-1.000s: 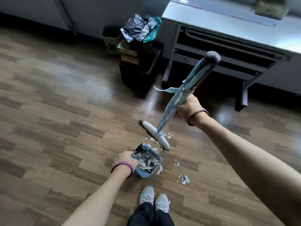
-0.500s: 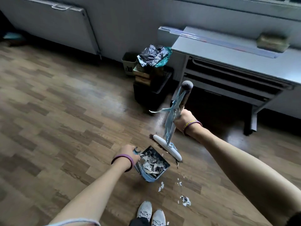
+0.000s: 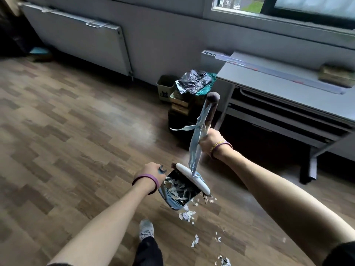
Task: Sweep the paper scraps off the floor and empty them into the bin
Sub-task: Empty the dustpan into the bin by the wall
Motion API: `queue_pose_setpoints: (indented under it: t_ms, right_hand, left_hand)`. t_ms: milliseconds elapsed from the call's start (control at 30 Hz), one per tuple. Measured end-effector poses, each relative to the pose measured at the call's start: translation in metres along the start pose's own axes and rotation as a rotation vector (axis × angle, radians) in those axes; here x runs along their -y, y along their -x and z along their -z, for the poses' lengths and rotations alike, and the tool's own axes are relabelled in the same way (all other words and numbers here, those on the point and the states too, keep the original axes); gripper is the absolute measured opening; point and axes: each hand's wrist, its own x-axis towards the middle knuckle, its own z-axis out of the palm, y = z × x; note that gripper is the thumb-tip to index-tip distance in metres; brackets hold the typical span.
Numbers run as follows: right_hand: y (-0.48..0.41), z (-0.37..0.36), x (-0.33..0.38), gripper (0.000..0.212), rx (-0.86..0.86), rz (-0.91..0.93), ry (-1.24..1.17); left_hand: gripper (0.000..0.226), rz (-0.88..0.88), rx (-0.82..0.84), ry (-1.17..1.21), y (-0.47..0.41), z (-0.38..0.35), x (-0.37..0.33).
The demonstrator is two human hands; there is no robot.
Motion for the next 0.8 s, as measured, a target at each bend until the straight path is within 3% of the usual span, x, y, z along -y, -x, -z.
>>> queue_pose_setpoints:
  t_ms: [533, 800]
  right_hand:
    - [-0.159, -0.033, 0.203, 0.032, -0.138, 0.029, -0.086]
    - [-0.230, -0.038, 0.256, 0.033, -0.160, 0.081, -0.083]
  left_hand:
    - [0.019, -0.075, -0.109, -0.099, -0.168, 0.177, 0.059]
    - [0.018, -0.054, -0.170, -0.088, -0.235, 0.234, 0.063]
